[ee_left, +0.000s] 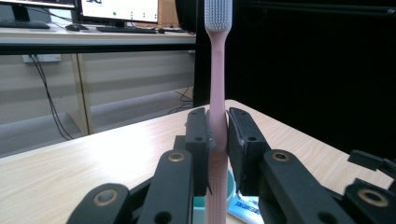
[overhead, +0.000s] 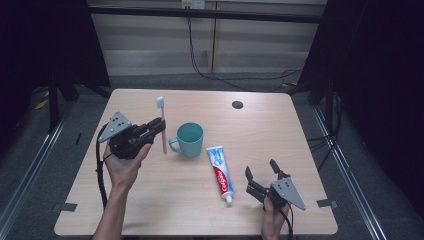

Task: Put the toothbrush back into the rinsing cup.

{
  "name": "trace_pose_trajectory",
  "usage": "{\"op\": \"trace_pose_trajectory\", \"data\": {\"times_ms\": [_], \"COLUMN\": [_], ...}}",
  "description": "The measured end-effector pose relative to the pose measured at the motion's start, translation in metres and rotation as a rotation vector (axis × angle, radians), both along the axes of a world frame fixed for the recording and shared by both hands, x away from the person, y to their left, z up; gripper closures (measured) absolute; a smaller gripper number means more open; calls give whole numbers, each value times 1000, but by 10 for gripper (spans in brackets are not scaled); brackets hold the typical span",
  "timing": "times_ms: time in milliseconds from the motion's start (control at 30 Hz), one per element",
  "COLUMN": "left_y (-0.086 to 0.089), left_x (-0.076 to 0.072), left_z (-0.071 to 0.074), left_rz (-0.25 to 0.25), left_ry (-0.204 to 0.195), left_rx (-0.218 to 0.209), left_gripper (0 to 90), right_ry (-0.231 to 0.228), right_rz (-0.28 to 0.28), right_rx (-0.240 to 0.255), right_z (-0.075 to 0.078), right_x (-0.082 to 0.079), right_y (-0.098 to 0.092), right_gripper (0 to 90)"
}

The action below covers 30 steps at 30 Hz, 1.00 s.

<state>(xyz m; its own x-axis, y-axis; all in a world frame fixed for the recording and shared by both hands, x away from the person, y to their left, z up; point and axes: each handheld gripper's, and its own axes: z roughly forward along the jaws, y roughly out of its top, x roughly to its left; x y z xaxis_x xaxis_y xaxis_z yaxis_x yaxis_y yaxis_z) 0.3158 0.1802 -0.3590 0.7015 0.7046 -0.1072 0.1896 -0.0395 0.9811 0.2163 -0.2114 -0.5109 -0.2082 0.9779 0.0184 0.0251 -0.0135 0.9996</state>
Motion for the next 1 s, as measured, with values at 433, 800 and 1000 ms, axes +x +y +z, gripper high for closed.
{"op": "trace_pose_trajectory", "data": {"times_ms": [433, 800, 1000], "left_y": [-6, -13, -23], "left_x": [28, 36, 39], "left_z": [6, 5, 9], "left_rz": [13, 23, 13], "left_ry": [31, 30, 11], "left_rx": [-91, -95, -85], "left_gripper": [792, 792, 792], "right_ry": [0, 0, -4], "right_rz": [1, 3, 3], "right_rx": [3, 2, 2], "right_z": [0, 0, 0], "right_x": [0, 0, 0], "right_y": [0, 0, 0], "right_gripper": [137, 137, 137]}}
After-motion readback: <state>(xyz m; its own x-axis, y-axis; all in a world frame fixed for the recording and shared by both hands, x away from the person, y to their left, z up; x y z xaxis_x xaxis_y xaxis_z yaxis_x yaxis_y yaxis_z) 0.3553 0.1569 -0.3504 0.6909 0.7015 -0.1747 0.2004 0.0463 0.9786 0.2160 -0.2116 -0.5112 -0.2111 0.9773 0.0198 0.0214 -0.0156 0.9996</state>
